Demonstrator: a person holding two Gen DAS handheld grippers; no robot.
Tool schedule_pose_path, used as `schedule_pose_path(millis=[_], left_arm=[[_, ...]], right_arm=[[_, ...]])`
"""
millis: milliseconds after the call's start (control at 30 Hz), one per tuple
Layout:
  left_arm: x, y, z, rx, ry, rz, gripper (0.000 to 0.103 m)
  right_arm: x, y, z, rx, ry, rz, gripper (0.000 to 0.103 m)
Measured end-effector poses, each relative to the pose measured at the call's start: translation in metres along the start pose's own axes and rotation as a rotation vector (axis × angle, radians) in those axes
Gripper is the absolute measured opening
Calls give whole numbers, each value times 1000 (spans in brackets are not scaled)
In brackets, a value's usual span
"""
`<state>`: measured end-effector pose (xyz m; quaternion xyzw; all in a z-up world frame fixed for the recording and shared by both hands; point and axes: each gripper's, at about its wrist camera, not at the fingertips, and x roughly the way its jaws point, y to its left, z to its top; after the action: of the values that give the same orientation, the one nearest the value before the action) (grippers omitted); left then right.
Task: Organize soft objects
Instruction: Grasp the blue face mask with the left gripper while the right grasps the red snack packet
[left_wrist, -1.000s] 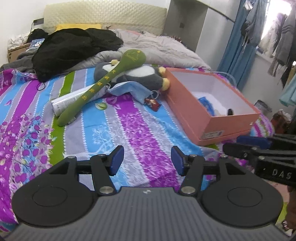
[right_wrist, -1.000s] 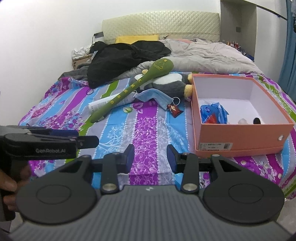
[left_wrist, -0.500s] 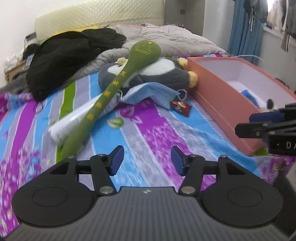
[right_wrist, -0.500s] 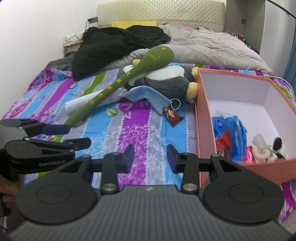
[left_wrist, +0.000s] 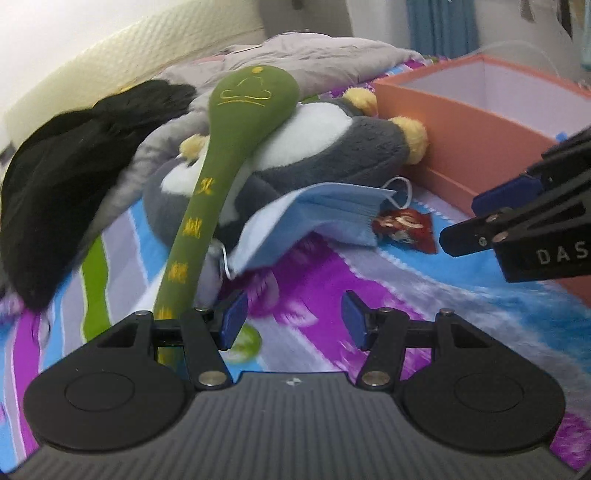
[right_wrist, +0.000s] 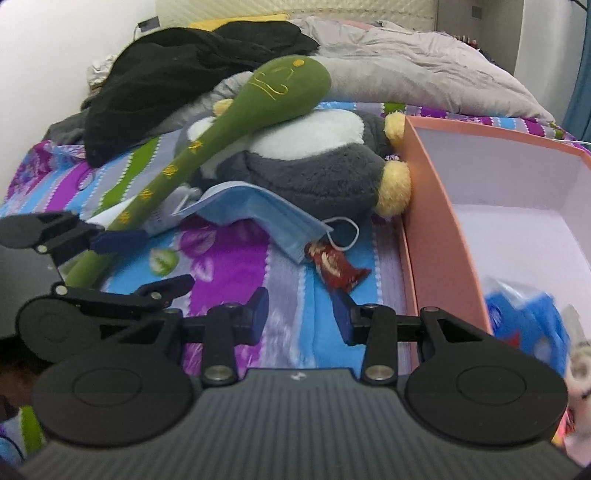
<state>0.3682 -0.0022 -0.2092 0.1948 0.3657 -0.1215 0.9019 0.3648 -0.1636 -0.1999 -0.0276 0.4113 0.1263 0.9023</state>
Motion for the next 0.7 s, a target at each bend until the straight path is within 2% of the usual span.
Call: schedule_pose_path(millis=[133,267,433,533,567,700], left_arm=[[27,3,13,81,0,-32,62],[56,-1,23,214,9,-2,62],[77,-9,30,329,3,14,62],[94,-10,32,351,36,3,62],[98,-9,32,356,43,1,62],[102,-11,33,380,37,4,58]], right_arm=[[31,-3,11,-17,30,-44,41],[53,-10,17,-6,56,-49,41],[73,-14,22,-18,69,-53,41],[82,-13,23,-35,75,-64,44],[84,-13,23,-39,81,-58,41],[89,-15,20,-23,83,-63,41]])
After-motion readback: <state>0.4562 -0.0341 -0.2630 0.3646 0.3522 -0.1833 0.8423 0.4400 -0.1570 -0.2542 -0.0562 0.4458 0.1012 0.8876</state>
